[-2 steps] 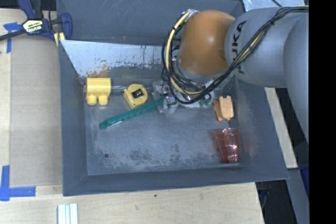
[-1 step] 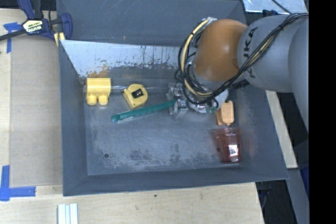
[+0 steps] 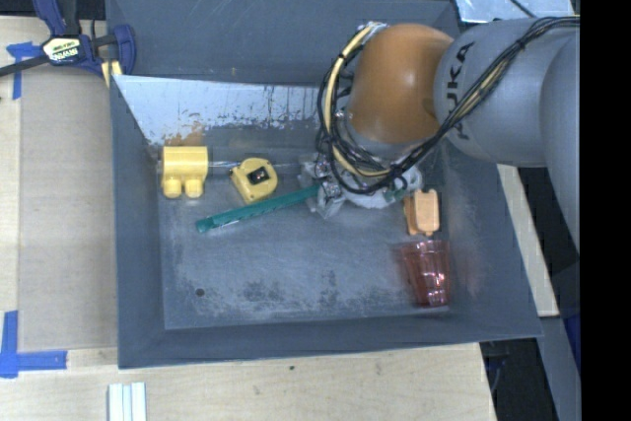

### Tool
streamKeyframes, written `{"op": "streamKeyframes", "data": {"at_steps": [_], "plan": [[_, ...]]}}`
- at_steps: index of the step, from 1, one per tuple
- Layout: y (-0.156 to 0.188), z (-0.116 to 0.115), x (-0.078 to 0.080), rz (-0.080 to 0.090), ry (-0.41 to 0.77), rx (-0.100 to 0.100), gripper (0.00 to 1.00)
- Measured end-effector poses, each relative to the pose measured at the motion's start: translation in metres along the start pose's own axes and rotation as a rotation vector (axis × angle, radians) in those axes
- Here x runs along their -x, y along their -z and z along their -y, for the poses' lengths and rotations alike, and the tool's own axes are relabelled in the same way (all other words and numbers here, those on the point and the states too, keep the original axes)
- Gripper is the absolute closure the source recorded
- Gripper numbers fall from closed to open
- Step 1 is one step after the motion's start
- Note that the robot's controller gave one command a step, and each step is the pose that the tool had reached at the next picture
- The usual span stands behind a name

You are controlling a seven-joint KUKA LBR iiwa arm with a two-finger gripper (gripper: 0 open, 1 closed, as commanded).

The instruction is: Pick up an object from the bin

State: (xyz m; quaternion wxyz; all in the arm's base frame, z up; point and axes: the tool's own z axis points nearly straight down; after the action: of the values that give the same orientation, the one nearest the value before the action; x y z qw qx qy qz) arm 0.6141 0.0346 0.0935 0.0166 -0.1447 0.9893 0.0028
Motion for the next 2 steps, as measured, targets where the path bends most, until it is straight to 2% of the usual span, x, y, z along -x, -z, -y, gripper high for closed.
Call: {"op": "streamKeyframes", "data": {"at_steps": [1,2], "plan": [[0.001,-0.004,0.001,0.003,0.034,0.003,1.0],[0.045,0.008,-0.018,0.004,-0.022,0.001,1.0]]}}
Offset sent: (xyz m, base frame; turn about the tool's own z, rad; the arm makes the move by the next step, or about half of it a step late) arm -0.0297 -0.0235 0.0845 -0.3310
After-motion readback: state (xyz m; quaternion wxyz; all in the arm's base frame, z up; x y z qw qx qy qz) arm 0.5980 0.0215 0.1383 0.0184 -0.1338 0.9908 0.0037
